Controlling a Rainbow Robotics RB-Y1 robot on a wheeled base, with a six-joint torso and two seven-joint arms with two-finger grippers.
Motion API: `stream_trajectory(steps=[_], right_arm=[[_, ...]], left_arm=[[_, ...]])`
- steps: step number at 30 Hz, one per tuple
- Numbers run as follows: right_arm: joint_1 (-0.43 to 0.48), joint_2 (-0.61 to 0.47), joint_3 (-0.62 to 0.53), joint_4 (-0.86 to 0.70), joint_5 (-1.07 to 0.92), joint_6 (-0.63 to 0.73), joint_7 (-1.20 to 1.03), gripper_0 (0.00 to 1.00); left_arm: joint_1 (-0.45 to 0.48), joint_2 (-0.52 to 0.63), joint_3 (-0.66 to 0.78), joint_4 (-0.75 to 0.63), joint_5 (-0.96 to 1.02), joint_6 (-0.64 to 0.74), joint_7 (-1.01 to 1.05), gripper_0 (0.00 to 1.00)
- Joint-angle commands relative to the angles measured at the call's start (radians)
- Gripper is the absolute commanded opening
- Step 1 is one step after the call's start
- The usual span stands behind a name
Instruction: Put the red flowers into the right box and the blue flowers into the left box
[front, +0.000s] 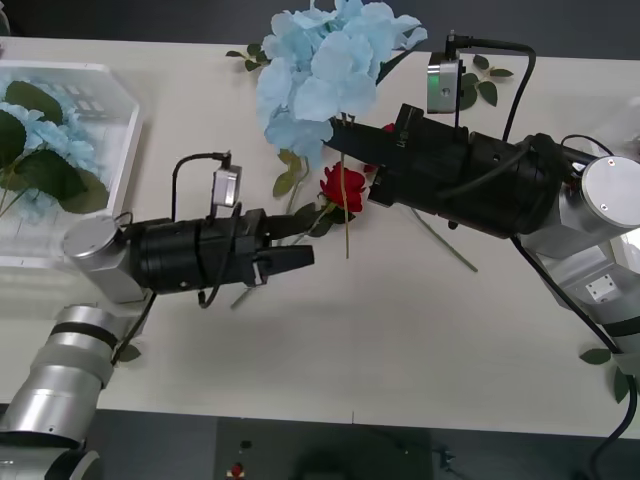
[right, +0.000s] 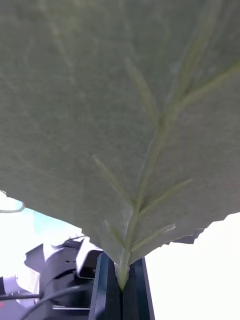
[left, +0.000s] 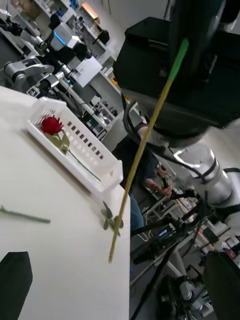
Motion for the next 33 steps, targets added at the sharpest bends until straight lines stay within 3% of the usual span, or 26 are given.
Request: stream_trajectory(steps=[1, 13, 15, 17, 18, 20, 23, 25, 33], right_arm=[[-0.024, -0.006, -0.010, -0.028, -0.010, -0.001, 0.034, 0.00], [-0.026, -0.006, -0.010, -0.028, -0.010, -0.003, 0.034, 0.00], [-0.024, -0.006, -0.010, -0.028, -0.010, -0.003, 0.034, 0.00], [-0.026, -0.006, -0.010, -0.028, -0.008, -0.003, 0.034, 0.00], [-0.024, -0.006, -0.010, -0.028, -0.010, -0.003, 0.034, 0.00], [-0.024, -0.006, -0.010, -0.028, -0.010, -0.003, 0.034, 0.00], [-0.024, -0.006, -0.010, -0.028, -0.008, -0.003, 0.034, 0.00], [-0.024, -0.006, -0.010, -0.027, -0.010, -0.004, 0.034, 0.00], [-0.024, -0.006, -0.010, -0.028, -0.010, -0.006, 0.034, 0.00]], left_arm=[[-0.056, -0.028, -0.046, -0.020, 0.032, -0.073, 0.017, 1.00], [-0.093, -0.068, -0.063, -0.020, -0.023, -0.099, 0.017, 1.00], [-0.096, -0.071, -0.069, -0.020, -0.025, -0.099, 0.017, 0.81], [-0.097, -0.070, -0.077, -0.020, -0.025, -0.102, 0.017, 0.56], [-0.099, -0.070, -0.077, -0.020, -0.025, -0.103, 0.017, 0.52], [-0.102, -0.071, -0.080, -0.020, -0.026, -0.105, 0.017, 0.31], [-0.108, -0.071, -0.086, -0.020, -0.026, -0.113, 0.017, 0.06], [-0.114, -0.070, -0.089, -0.020, -0.025, -0.122, 0.017, 0.00], [-0.125, -0.070, -0.100, -0.020, -0.025, -0.156, 0.017, 0.00]])
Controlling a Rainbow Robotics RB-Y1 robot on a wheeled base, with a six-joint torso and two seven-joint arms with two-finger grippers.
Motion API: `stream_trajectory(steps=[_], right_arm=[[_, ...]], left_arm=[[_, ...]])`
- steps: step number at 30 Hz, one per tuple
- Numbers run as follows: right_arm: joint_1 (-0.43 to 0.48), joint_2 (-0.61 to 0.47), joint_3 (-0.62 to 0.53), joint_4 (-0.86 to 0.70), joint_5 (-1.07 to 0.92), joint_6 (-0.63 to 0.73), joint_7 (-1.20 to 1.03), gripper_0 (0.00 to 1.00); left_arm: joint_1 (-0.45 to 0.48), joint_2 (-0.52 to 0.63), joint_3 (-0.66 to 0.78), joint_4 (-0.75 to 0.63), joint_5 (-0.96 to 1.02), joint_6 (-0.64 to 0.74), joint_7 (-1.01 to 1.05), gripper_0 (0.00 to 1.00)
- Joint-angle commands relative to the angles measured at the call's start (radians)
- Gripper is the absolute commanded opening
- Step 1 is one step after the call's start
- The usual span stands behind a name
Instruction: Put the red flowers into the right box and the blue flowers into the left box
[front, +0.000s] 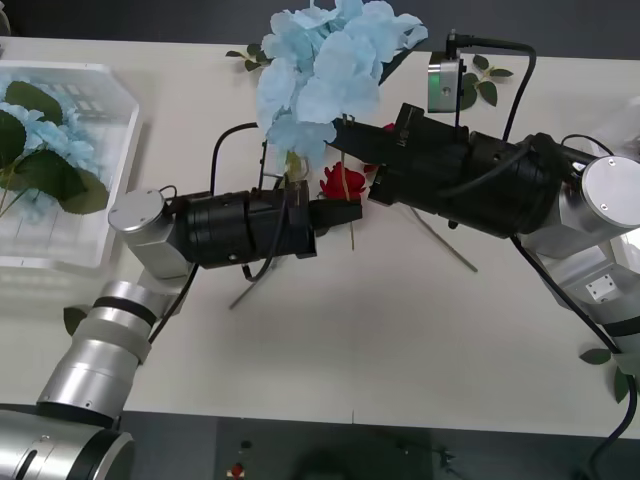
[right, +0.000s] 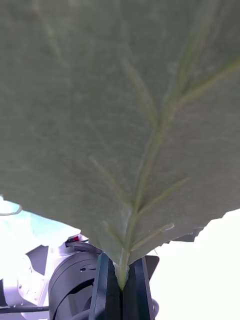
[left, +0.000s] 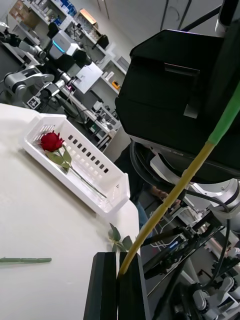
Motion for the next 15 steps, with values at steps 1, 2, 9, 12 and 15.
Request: stream_trajectory(steps=[1, 2, 9, 12, 15], right_arm=[[-0.024, -0.006, -0.009, -0.028, -0.010, -0.002, 0.034, 0.00], [-0.024, -0.006, -0.009, -0.027, -0.008, -0.002, 0.034, 0.00], [-0.024, -0.006, -0.009, -0.028, -0.010, -0.003, 0.034, 0.57], [-0.024, -0.006, -0.009, -0.028, -0.010, -0.006, 0.034, 1.00], [-0.024, -0.006, -0.009, -0.028, -0.010, -0.006, 0.034, 1.00]], left_arm=[[-0.037, -0.009, -0.020, -0.020, 0.000, -0.017, 0.017, 0.00], [-0.037, -0.009, -0.020, -0.020, 0.000, -0.020, 0.017, 0.00], [-0.035, 0.007, -0.019, -0.020, 0.000, -0.033, 0.017, 0.00], [-0.028, 0.031, -0.015, -0.020, 0.000, -0.031, 0.017, 0.00], [-0.021, 0.069, -0.012, -0.020, 0.012, -0.030, 0.017, 0.00]])
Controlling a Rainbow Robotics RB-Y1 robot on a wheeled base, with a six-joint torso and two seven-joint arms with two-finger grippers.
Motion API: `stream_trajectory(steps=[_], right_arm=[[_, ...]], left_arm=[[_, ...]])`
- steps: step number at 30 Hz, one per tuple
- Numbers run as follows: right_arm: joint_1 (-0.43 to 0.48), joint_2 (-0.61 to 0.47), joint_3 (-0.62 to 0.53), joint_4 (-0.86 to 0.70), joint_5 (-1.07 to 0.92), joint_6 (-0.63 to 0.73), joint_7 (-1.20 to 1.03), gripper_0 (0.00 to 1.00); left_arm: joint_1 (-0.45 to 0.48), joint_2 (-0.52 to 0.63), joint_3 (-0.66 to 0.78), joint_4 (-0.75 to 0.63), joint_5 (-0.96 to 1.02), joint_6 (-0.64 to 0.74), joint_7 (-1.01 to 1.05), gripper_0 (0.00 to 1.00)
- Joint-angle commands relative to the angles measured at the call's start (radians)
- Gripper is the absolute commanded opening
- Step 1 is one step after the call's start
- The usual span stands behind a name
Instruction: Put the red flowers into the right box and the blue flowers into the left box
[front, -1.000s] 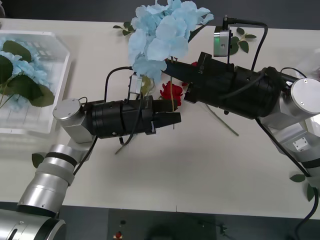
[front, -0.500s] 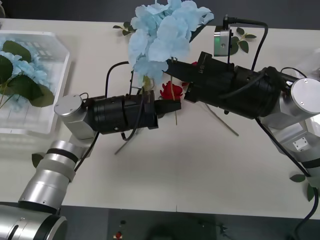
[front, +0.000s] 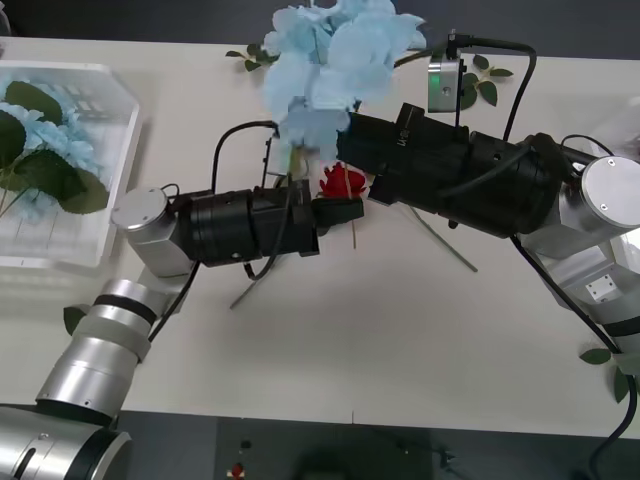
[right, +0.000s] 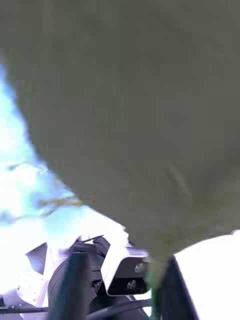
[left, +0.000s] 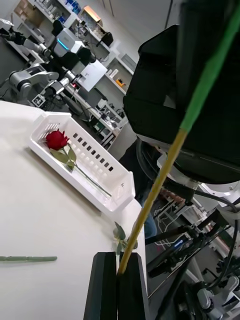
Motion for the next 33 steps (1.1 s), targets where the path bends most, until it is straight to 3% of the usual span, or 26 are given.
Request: stream_trajectory(steps=[1, 8, 17, 24, 33], right_arm=[[-0.024, -0.006, -0.009, -0.030, -0.010, -0.003, 0.034, 1.00], [-0.024, -0.006, -0.009, -0.028, -0.010, -0.003, 0.034, 1.00], [-0.022, -0.026, -0.011, -0.017, 0.009, -0.015, 0.034, 1.00], [-0.036, -0.124, -0.009, -0.017, 0.179, -0.021, -0.113, 1.00], [-0.085, -0.267, 0.003, -0.016, 0.454, 0.098, -0.464, 1.00]], left_arm=[[-0.015, 0.065, 0.009, -0.020, 0.017, 0.001, 0.017, 0.00], [0.006, 0.206, 0.081, -0.020, 0.035, 0.044, 0.017, 0.00], [0.001, 0.390, 0.273, -0.020, 0.020, 0.116, 0.030, 0.00], [-0.029, 0.525, 0.397, -0.060, -0.114, 0.129, 0.395, 0.00], [-0.037, 0.757, 0.440, -0.147, -0.296, 0.195, 0.782, 0.00]])
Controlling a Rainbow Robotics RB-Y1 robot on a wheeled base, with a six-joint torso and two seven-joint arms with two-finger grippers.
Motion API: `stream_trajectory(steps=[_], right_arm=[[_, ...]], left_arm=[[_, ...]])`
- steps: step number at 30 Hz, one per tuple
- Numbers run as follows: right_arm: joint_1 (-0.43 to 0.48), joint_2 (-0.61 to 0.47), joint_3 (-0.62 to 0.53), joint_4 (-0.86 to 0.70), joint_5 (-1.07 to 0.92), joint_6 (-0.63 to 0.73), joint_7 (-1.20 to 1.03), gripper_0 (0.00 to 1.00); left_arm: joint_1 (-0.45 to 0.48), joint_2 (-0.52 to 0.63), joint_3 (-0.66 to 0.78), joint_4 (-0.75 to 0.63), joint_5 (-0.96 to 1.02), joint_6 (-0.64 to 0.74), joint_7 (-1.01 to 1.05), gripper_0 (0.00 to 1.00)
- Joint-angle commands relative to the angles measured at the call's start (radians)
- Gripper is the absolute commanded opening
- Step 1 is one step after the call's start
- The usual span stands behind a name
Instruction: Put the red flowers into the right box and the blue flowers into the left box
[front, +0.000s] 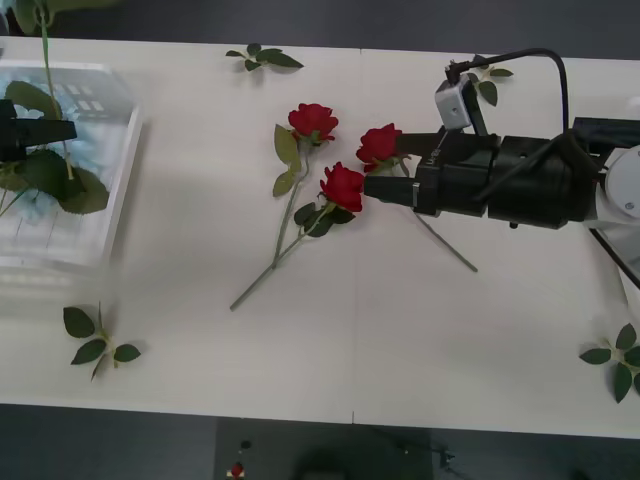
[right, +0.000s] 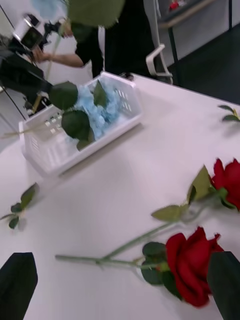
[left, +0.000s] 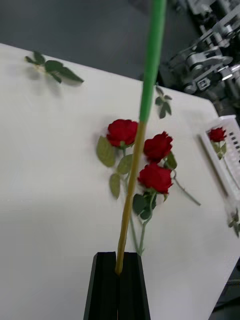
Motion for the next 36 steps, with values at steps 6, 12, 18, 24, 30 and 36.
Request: stream_trajectory(steps=[6, 12, 18, 24, 30, 36], right_arm=[[-0.149, -0.129, 0.099, -0.015, 0.280, 0.090, -0.426, 1.00], [-0.269, -0.153, 0.257, 0.083, 0.416, 0.089, -0.625, 1.00], [-0.363, -0.103, 0.346, 0.240, 0.528, 0.076, -0.690, 1.00], [-0.409, -0.047, 0.354, 0.373, 0.620, 0.078, -0.690, 1.00], [-0.426, 0.009, 0.372, 0.450, 0.706, 0.076, -0.691, 1.00], [-0.426, 0.069, 0.372, 0.503, 0.774, 0.063, -0.693, 1.00]], left_arm=[[-0.035, 0.251, 0.069, -0.132, -0.207, 0.114, 0.272, 0.00], [-0.035, 0.351, 0.104, -0.132, -0.394, 0.129, 0.221, 0.01], [0.032, 0.357, 0.141, -0.132, -0.443, 0.109, 0.169, 0.01], [0.074, 0.354, 0.078, -0.132, -0.417, 0.028, 0.148, 0.58], [0.074, 0.338, 0.003, -0.135, -0.380, 0.005, 0.125, 1.00], [0.072, 0.248, -0.046, -0.138, -0.262, 0.034, 0.100, 1.00]])
